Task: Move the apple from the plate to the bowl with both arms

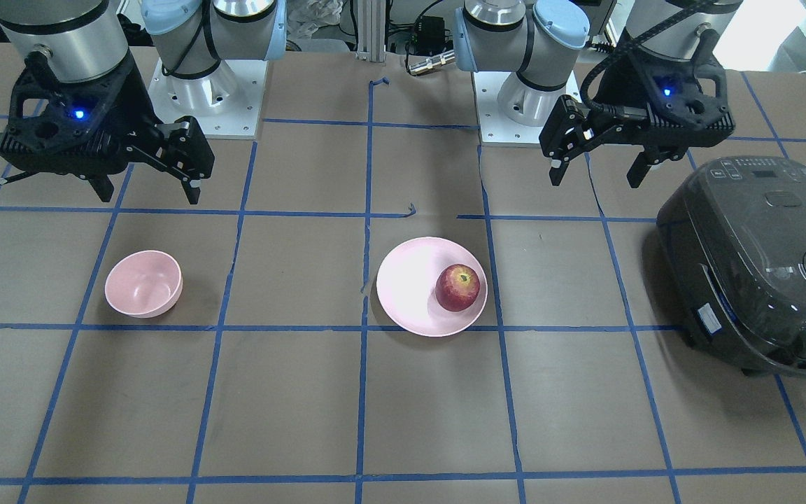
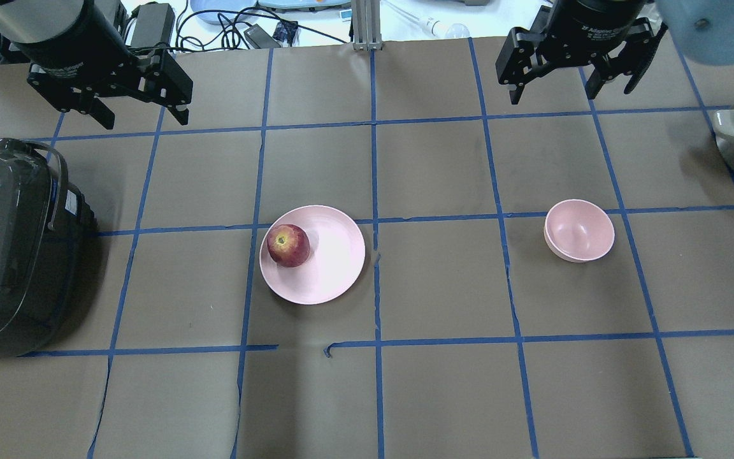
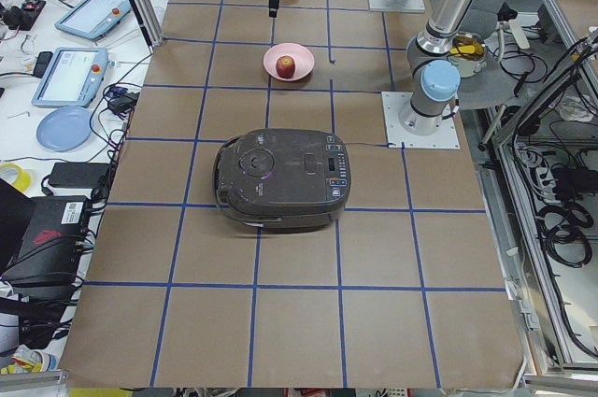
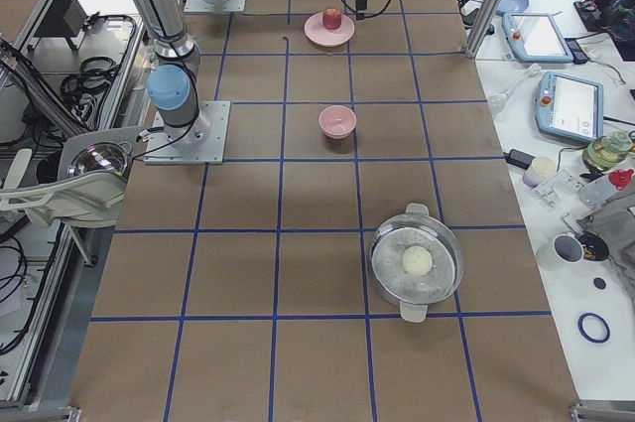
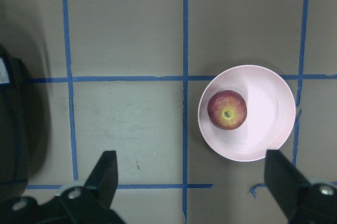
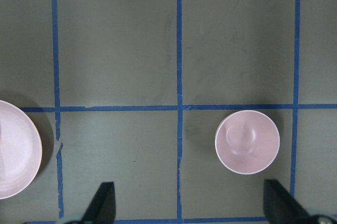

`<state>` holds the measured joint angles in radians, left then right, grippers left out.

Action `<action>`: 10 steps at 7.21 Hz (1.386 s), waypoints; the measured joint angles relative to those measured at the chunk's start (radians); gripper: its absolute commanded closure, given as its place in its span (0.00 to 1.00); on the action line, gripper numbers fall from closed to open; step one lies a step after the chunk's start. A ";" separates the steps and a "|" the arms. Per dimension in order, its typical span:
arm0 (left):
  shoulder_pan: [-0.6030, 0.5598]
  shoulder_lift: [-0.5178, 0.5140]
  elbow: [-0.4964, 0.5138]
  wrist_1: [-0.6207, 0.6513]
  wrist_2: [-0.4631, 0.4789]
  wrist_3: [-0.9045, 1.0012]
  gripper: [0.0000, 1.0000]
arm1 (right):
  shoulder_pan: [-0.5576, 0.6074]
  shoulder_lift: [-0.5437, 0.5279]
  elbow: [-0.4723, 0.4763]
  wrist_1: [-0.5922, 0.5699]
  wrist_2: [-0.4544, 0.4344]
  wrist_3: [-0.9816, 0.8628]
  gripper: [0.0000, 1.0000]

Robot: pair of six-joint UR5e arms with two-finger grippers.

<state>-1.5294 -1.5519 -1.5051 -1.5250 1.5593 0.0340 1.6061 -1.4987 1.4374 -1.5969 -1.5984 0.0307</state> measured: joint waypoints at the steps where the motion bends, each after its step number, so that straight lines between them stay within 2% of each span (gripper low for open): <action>1: 0.001 0.002 0.000 0.001 0.001 0.004 0.00 | 0.000 0.000 0.000 0.000 0.000 0.000 0.00; 10: 0.006 -0.018 -0.006 -0.002 0.005 -0.001 0.00 | -0.027 0.011 0.029 -0.002 0.001 -0.017 0.00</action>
<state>-1.5238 -1.5696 -1.5112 -1.5267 1.5642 0.0329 1.5792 -1.4874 1.4660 -1.5988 -1.5978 0.0137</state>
